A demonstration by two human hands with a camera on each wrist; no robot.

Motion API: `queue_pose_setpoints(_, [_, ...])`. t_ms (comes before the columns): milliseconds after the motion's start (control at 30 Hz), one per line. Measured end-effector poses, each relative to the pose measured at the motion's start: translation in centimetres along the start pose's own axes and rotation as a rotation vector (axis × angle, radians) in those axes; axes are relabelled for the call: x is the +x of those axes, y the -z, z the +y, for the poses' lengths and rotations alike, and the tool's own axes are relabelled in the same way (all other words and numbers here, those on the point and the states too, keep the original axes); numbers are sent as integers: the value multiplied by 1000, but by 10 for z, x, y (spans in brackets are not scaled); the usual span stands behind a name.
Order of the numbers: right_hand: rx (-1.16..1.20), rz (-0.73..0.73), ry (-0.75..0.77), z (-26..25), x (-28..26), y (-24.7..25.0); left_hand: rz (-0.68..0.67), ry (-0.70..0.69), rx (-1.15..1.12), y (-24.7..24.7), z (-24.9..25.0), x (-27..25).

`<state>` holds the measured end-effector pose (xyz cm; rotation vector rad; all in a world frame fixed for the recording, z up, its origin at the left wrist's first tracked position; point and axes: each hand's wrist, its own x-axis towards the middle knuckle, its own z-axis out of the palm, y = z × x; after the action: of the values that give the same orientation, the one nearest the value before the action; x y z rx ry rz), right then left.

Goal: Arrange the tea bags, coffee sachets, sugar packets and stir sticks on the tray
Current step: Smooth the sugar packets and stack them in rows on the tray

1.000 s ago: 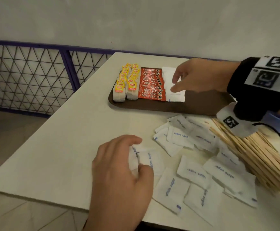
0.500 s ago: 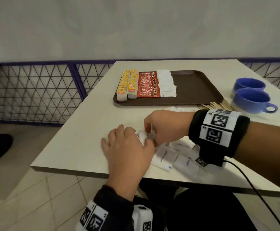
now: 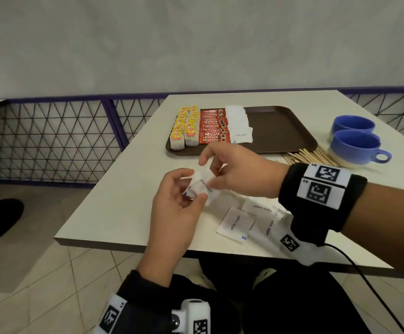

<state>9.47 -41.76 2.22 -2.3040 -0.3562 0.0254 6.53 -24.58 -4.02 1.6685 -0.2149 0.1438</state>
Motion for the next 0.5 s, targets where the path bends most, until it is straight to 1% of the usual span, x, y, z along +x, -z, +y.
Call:
queue_pose_setpoints(67, [171, 46, -34, -4, -1, 0, 10, 38, -152, 5, 1, 2])
queue_pose_setpoints(133, [219, 23, -89, -7, -2, -3, 28, 58, -230, 8, 1, 3])
queue_pose_setpoints(233, [171, -82, -123, -6, -1, -9, 35, 70, -269, 9, 0, 4])
queue_pose_setpoints(367, [139, -62, -100, -4, 3, -7, 73, 63, -331, 8, -2, 6])
queue_pose_setpoints(500, [-6, -61, -8, -4, 5, -1, 97, 67, -352, 6, -2, 7])
